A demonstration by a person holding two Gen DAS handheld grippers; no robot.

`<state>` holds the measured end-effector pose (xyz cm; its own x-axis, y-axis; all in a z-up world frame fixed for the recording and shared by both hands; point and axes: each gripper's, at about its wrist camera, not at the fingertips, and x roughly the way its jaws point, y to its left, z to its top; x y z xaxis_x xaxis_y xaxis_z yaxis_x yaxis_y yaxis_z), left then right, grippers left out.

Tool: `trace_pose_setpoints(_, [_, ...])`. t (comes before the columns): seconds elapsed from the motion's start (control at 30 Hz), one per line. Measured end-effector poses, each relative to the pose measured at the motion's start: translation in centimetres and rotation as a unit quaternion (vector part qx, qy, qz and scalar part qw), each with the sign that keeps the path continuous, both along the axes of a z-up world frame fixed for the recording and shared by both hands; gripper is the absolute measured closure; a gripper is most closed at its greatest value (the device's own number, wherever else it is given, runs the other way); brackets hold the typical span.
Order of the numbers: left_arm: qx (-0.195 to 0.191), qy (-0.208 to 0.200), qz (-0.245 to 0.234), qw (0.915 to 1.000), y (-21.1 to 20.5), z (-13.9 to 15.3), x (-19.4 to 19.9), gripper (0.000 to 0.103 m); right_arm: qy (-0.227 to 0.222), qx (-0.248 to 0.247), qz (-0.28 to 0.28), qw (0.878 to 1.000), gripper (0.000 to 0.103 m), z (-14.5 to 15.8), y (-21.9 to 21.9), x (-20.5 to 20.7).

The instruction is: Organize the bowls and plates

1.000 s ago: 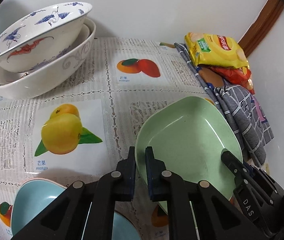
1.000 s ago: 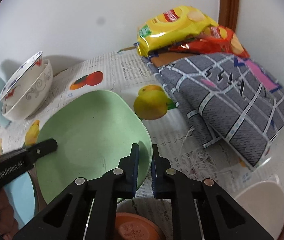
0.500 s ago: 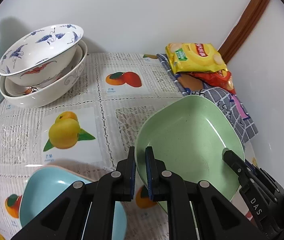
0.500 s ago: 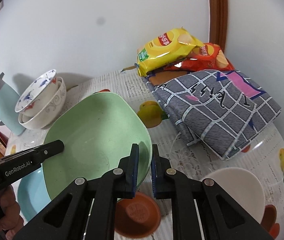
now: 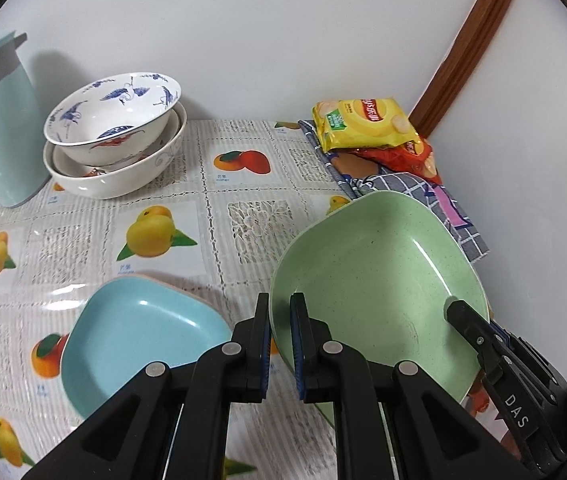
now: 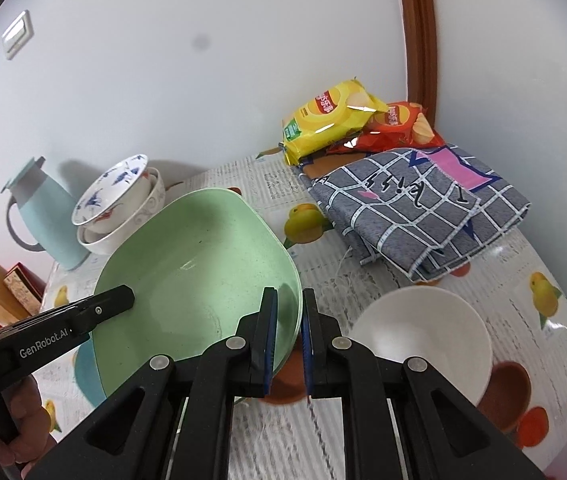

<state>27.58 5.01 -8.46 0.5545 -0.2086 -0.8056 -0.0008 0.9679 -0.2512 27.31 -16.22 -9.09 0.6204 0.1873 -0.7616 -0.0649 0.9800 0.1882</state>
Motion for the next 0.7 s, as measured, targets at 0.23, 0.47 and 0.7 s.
trace_pose_setpoints(0.23, [0.005,-0.016,0.009,0.9998,-0.1,1.9,-3.1,0.094,-0.015,0.001,0.005,1.0,0.093,1.7,-0.1,-2.8])
trace_pose_setpoints(0.47, [0.007,-0.028,0.014,0.9995,0.1,3.3,-5.3,0.094,-0.027,0.012,0.01,1.0,0.093,2.9,-0.1,-4.7])
trace_pose_setpoints(0.7, [0.004,-0.036,0.018,0.9992,0.1,4.1,-6.8,0.094,-0.038,0.012,0.013,0.999,0.093,3.9,-0.1,-6.0])
